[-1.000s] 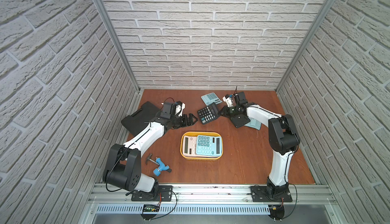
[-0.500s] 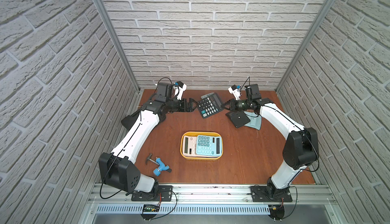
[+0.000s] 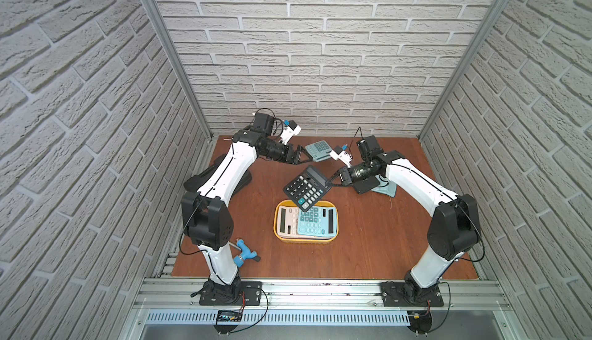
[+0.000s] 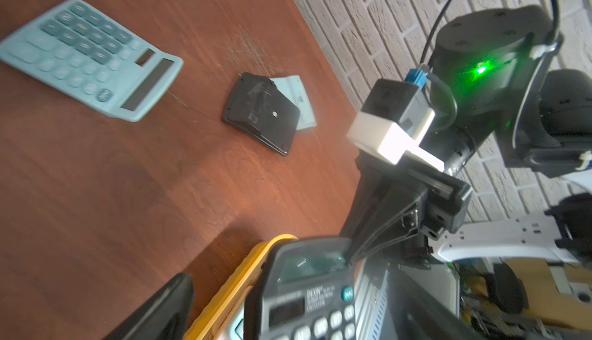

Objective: Put the calculator in the storage box
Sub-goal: Pick up the calculator at the center of the board.

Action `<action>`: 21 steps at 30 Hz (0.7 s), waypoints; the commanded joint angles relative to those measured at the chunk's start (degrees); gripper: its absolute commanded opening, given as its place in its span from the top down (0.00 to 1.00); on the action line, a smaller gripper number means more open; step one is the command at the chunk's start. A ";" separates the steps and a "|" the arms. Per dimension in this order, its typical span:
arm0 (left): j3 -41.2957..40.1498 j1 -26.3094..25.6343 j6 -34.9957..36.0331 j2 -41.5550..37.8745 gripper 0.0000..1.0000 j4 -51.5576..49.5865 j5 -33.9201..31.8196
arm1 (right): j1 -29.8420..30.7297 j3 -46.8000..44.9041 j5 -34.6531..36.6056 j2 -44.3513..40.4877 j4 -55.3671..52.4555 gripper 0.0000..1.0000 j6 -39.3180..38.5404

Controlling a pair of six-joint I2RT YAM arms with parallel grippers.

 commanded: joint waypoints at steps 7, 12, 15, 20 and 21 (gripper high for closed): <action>-0.73 -1.22 9.22 4.14 0.28 -3.23 11.71 | 4.04 7.03 -7.01 3.08 -11.43 0.97 -12.70; -4.37 -1.66 10.98 2.63 0.35 -0.06 17.44 | 4.04 7.77 -8.19 3.98 -13.56 0.97 -15.44; -5.67 -1.92 11.77 1.55 0.42 0.59 18.04 | 3.61 9.89 -8.56 5.70 -16.73 0.97 -17.78; -4.61 -2.62 14.69 1.97 0.49 -2.54 18.18 | 2.93 15.56 -9.05 10.16 -24.95 0.97 -23.28; -4.60 -2.70 15.11 1.97 0.51 -2.98 18.11 | 2.61 16.97 -9.09 10.95 -27.16 0.97 -25.13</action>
